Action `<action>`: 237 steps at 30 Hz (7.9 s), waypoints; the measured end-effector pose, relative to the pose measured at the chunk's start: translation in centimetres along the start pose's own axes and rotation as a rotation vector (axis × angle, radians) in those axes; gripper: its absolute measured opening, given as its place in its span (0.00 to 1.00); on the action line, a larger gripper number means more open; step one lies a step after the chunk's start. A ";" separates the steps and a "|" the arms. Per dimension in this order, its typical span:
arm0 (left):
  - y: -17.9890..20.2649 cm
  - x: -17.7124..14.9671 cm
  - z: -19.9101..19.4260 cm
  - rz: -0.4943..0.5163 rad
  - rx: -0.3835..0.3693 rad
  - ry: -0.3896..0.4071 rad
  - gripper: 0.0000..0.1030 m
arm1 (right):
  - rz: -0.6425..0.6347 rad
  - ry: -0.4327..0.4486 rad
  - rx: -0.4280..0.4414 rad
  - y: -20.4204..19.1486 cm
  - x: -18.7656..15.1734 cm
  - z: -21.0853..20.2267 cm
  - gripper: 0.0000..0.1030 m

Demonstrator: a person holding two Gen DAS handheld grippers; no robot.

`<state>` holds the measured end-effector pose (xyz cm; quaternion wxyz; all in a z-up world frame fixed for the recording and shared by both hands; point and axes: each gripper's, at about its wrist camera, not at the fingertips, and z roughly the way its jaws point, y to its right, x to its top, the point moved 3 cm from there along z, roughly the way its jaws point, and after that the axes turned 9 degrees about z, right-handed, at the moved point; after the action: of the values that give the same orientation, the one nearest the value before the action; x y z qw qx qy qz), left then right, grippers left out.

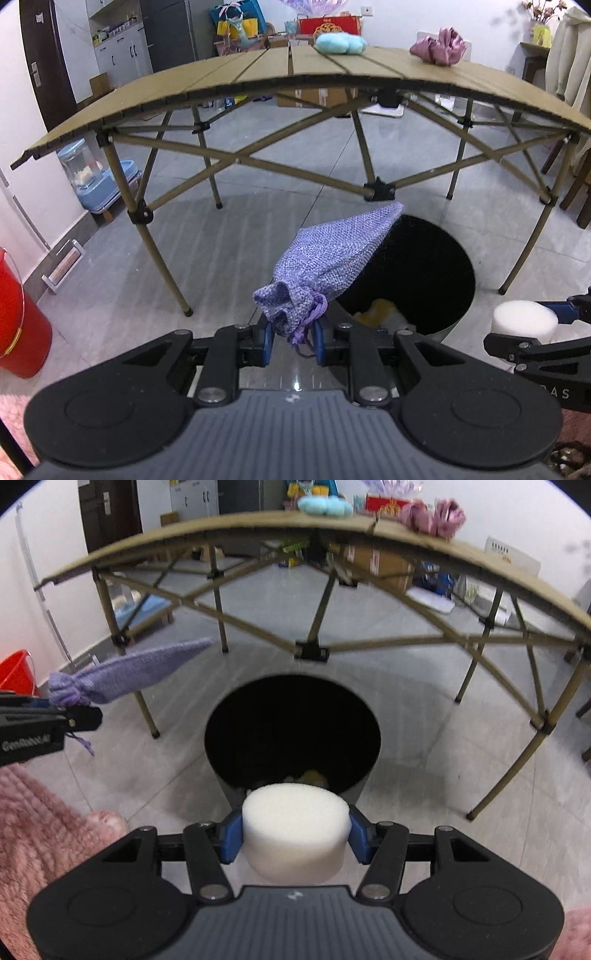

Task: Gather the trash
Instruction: 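Carry the purple pouch and foam cylinder down toward the black bin, then open the left tool over the bin to drop the purple pouch, then move the right tool over the bin and release the foam cylinder, then raise both tools back toward the bow and plush on the table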

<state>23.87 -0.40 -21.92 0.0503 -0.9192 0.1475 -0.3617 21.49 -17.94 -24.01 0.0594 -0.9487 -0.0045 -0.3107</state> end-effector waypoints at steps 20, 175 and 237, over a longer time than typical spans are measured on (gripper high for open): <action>-1.3 -1.3 4.5 -0.025 0.092 -0.187 0.20 | 0.065 -0.099 -0.079 2.2 -1.0 3.9 0.54; -4.6 3.8 12.5 -0.130 0.125 -0.318 1.00 | 0.108 -0.034 -0.112 -1.3 8.2 13.0 0.54; -5.8 5.8 9.5 -0.190 0.161 -0.142 1.00 | 0.115 0.118 -0.122 -2.3 10.8 9.7 1.00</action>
<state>35.76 3.24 -23.97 0.0996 -0.9452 0.0266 -0.3097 35.86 -14.87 -25.16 0.0195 -0.9292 0.0724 -0.3619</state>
